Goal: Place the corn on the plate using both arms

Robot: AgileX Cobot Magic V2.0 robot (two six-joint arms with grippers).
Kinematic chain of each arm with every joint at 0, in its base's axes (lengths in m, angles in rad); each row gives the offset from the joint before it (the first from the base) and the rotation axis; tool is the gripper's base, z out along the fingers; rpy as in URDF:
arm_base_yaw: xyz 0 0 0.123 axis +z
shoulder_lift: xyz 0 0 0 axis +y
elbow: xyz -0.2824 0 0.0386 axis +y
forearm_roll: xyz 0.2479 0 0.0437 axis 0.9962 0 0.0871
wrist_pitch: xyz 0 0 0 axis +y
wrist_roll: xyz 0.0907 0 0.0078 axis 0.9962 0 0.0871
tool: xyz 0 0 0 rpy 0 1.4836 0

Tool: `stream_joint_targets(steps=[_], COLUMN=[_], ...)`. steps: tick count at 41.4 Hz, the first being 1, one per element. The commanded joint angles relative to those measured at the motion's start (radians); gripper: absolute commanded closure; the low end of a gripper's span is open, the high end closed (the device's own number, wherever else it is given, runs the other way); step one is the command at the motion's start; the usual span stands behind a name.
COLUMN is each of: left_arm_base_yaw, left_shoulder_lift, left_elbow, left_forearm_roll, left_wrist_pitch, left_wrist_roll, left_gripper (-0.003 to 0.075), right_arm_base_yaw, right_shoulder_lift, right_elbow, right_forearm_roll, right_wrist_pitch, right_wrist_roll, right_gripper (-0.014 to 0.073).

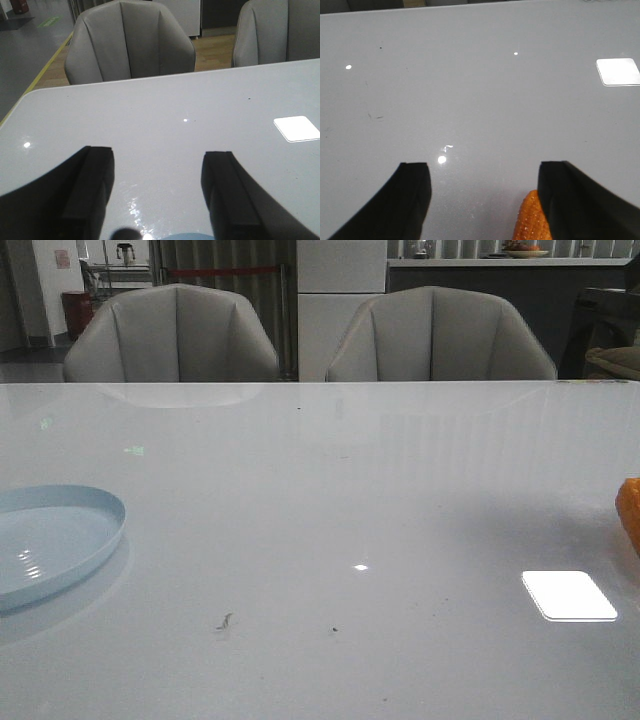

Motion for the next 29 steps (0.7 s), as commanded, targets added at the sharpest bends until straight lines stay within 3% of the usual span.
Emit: stream_joint_targets(steps=[1, 10, 18, 29], left_arm_base_yaw=[-0.001, 0.053, 0.139, 0.15], left_shoulder_lift=[-0.009, 0.011, 0.073, 0.267], left_elbow=[-0.036, -0.036, -0.065, -0.237], left_forearm_roll=[-0.007, -0.077, -0.135, -0.12], left_wrist_pitch=[-0.085, -0.021, 0.187, 0.537], left_wrist_roll=[-0.013, -0.013, -0.013, -0.013], left_gripper=[0.0264, 0.0264, 0.0264, 0.0264], right_arm_base_yaw=[-0.003, -0.003, -0.003, -0.003], right_shoulder_lift=[-0.017, -0.017, -0.017, -0.017], right_elbow=[-0.036, -0.036, -0.036, -0.036], right_forearm_roll=[-0.008, -0.008, -0.008, -0.008], right_wrist_pitch=[-0.087, -0.086, -0.086, -0.086], right_wrist_roll=[-0.014, -0.014, -0.014, -0.014], right_gripper=[-0.0001, -0.0001, -0.0001, -0.0001])
